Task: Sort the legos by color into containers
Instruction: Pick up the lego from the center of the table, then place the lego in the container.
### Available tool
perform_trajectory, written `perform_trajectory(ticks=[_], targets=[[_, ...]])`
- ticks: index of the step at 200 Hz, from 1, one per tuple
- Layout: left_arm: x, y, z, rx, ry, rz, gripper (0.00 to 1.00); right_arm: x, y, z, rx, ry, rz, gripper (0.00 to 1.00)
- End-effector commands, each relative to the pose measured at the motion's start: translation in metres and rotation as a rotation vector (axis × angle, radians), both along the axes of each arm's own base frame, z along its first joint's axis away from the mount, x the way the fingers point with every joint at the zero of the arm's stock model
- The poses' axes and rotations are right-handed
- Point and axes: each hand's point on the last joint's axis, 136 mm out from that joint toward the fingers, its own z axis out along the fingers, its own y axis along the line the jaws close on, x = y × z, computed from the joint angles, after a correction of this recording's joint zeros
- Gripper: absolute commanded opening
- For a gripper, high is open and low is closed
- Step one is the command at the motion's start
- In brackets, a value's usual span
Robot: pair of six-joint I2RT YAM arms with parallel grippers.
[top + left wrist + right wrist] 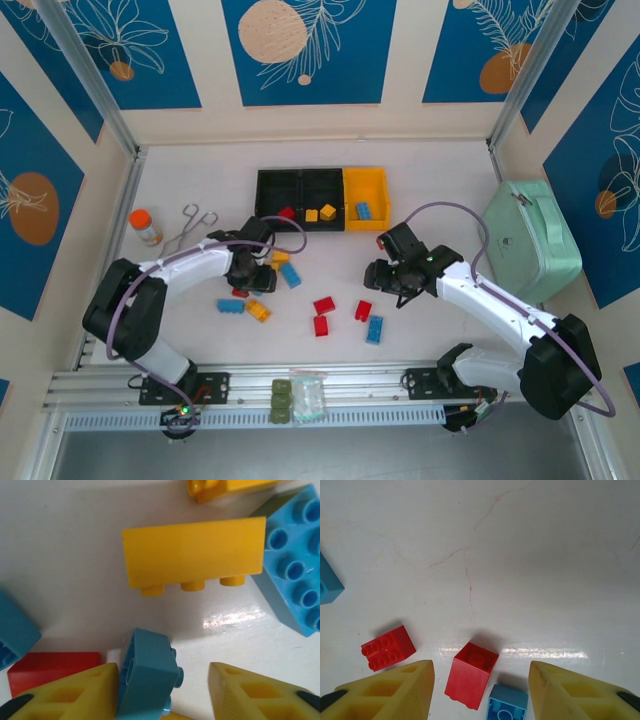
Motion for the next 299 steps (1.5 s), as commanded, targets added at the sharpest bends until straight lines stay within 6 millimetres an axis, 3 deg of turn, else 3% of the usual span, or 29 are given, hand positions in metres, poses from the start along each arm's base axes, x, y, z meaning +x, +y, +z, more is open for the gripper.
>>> perform_trajectory(ticks=[1,45,107,152,205,260,299], targets=[[0.004,-0.002,0.004,0.037,-0.02,-0.035,0.38,0.001,0.007,0.001,0.049,0.002,-0.014,0.53],[0.011,-0.007,0.014,0.018,-0.047,-0.043,0.15,0.0,0.011,-0.001,0.048,0.01,-0.011,0.52],[0.026,-0.038,0.057,-0.122,-0.116,-0.041,0.13,-0.002,0.001,0.004,0.059,-0.014,-0.045,0.52],[0.052,-0.082,0.094,-0.207,-0.177,-0.09,0.13,-0.009,-0.015,0.002,0.095,-0.022,-0.11,0.53],[0.094,-0.151,0.125,-0.312,-0.223,-0.164,0.13,-0.023,-0.028,-0.003,0.12,-0.026,-0.169,0.52],[0.136,-0.214,0.137,-0.391,-0.257,-0.198,0.14,-0.031,-0.032,-0.01,0.139,-0.017,-0.194,0.53],[0.16,-0.25,0.132,-0.427,-0.269,-0.206,0.13,-0.033,-0.032,-0.014,0.137,-0.006,-0.201,0.52]])
